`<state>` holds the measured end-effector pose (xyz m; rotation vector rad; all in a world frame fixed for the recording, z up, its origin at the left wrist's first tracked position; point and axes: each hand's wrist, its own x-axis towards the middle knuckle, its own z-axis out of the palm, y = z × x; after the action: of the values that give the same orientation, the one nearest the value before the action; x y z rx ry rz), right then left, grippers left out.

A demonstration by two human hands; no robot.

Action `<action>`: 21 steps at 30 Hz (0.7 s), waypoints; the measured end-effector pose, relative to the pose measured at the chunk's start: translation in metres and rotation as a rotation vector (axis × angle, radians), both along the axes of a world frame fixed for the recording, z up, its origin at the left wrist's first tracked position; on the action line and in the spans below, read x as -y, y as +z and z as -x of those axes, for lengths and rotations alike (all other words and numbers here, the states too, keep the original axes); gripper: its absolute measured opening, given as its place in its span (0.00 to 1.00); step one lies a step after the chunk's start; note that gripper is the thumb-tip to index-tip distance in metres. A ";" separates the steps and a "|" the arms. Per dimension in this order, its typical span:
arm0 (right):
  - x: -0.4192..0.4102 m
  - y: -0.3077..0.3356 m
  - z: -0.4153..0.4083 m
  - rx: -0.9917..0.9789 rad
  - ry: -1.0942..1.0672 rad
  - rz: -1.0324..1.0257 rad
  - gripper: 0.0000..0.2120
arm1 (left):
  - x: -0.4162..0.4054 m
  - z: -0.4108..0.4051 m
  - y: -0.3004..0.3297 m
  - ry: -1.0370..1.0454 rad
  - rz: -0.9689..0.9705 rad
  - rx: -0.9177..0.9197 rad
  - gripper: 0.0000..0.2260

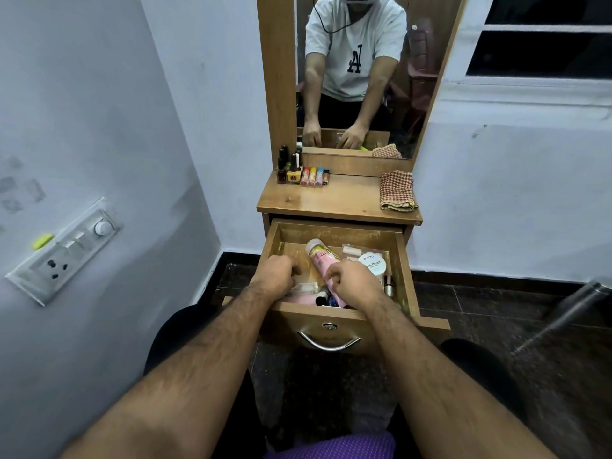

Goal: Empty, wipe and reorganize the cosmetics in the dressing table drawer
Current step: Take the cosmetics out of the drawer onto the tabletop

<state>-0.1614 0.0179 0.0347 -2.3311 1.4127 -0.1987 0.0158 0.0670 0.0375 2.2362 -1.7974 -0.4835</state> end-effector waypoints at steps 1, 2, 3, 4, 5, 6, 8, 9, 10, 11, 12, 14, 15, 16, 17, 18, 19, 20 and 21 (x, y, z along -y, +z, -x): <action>0.000 -0.002 0.000 -0.023 0.027 -0.007 0.14 | 0.000 0.001 -0.001 -0.005 0.004 0.001 0.13; 0.000 -0.003 0.000 -0.049 0.055 -0.017 0.14 | 0.000 0.001 -0.002 -0.010 0.010 0.005 0.13; 0.001 -0.004 0.000 -0.077 0.084 -0.028 0.14 | 0.000 0.000 -0.003 -0.017 0.020 0.010 0.13; 0.001 -0.004 -0.001 -0.107 0.111 -0.034 0.14 | 0.000 0.000 -0.004 -0.023 0.029 0.012 0.13; 0.001 -0.004 -0.002 -0.133 0.136 -0.033 0.15 | 0.001 -0.001 -0.004 -0.028 0.035 0.013 0.13; 0.001 -0.004 -0.003 -0.154 0.160 -0.020 0.16 | 0.001 -0.001 -0.004 -0.030 0.037 0.010 0.13; 0.002 -0.006 -0.005 -0.177 0.198 0.011 0.17 | 0.002 -0.002 -0.005 -0.037 0.039 0.001 0.14; 0.003 -0.007 -0.006 -0.182 0.212 0.017 0.17 | 0.003 -0.002 -0.006 -0.043 0.041 -0.001 0.14; 0.003 -0.008 -0.006 -0.185 0.219 0.019 0.17 | 0.004 -0.002 -0.007 -0.050 0.042 -0.004 0.14; 0.004 -0.009 -0.006 -0.187 0.219 0.018 0.18 | 0.004 -0.002 -0.007 -0.057 0.044 -0.005 0.14; 0.005 -0.010 -0.007 -0.188 0.216 0.017 0.18 | 0.004 -0.001 -0.007 -0.066 0.049 -0.004 0.14; 0.006 -0.008 -0.008 -0.187 0.209 0.014 0.18 | 0.005 -0.002 -0.006 -0.076 0.059 -0.004 0.14; 0.007 -0.008 -0.008 -0.179 0.195 0.003 0.17 | 0.005 -0.002 -0.007 -0.076 0.063 -0.011 0.14; 0.008 -0.009 -0.008 -0.165 0.177 -0.016 0.17 | 0.005 -0.002 -0.006 -0.075 0.063 -0.017 0.14; 0.009 -0.010 -0.009 -0.145 0.154 -0.033 0.15 | 0.005 -0.001 -0.006 -0.072 0.064 -0.028 0.14; 0.011 -0.012 -0.009 -0.116 0.123 -0.057 0.14 | 0.006 -0.001 -0.006 -0.065 0.063 -0.048 0.13; 0.011 -0.013 -0.010 -0.075 0.085 -0.087 0.11 | 0.007 -0.001 -0.007 -0.059 0.068 -0.077 0.13; 0.013 -0.015 -0.010 -0.019 0.044 -0.121 0.07 | 0.008 0.000 -0.007 -0.051 0.076 -0.115 0.12; 0.013 -0.015 -0.009 0.046 0.012 -0.145 0.05 | 0.009 0.000 -0.007 -0.038 0.083 -0.167 0.11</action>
<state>-0.1522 0.0049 0.0202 -2.2028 1.3447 -0.1403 0.0155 0.0580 0.0301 2.0452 -1.7448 -0.5735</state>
